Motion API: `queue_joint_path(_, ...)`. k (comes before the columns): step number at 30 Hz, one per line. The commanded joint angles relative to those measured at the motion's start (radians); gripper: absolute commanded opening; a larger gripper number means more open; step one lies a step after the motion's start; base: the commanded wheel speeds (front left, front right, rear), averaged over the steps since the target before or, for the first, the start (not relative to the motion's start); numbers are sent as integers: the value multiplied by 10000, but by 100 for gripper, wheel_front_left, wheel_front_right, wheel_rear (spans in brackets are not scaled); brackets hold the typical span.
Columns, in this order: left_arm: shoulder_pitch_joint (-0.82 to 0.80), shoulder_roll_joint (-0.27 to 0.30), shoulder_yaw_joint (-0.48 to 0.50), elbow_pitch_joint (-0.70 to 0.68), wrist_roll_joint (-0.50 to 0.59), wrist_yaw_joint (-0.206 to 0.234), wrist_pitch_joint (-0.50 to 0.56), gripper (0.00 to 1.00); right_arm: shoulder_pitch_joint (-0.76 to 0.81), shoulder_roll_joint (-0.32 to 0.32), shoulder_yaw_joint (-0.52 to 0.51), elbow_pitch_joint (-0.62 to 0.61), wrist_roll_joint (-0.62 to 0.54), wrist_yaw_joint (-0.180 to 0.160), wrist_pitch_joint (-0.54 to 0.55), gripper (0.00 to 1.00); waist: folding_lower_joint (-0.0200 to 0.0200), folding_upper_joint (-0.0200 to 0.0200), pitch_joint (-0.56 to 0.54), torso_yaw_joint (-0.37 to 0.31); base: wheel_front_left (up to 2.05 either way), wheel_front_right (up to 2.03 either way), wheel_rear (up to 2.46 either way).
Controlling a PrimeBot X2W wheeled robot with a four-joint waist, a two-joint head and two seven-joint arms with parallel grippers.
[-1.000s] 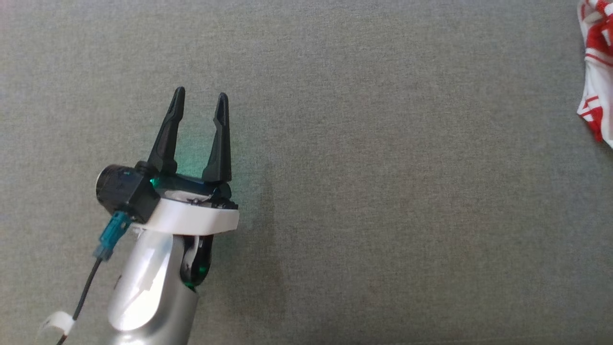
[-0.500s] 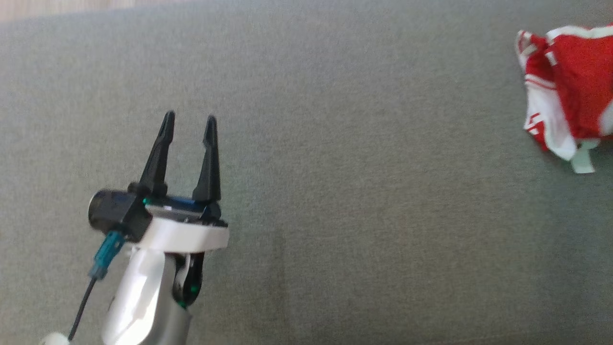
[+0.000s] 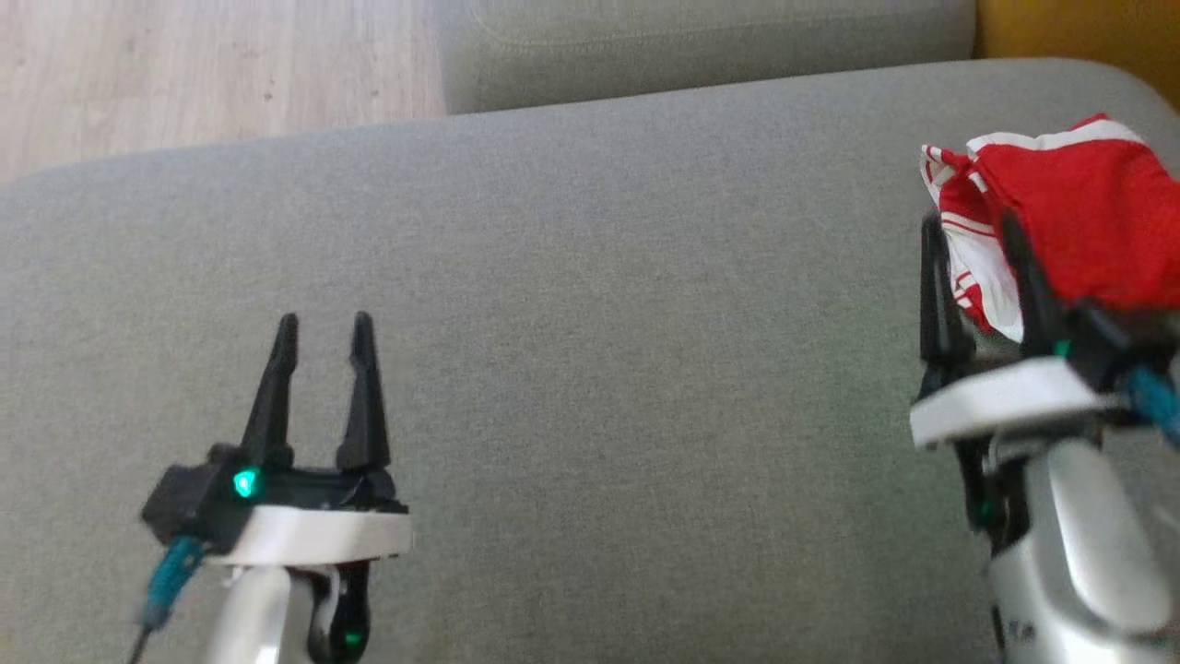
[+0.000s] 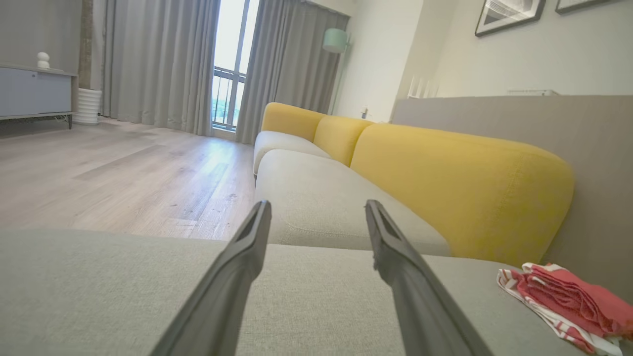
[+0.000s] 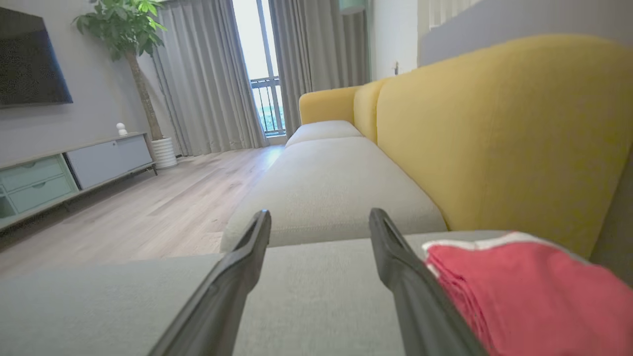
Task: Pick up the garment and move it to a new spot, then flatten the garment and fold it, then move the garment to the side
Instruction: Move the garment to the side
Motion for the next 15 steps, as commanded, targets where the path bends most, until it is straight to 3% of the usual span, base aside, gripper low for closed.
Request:
queue_joint_path(1, -139, 79, 577, -551, -595, 167, -49, 100, 144, 137, 129, -481, 442, -7, -282, 100, 3, -1, -105, 101, 0, 0, 0)
queue_joint_path(8, 419, 79, 732, -762, -1134, 377, -49, 100, 1247, 200, 547, -298, 1589, -7, -811, 100, 3, -1, -182, 214, 0, 0, 0)
queue_joint_path(15, 387, 79, 695, -620, -1186, 348, -49, 100, 1357, 202, 708, 24, 1572, -7, -944, 100, 3, -1, -134, 272, 0, 0, 0)
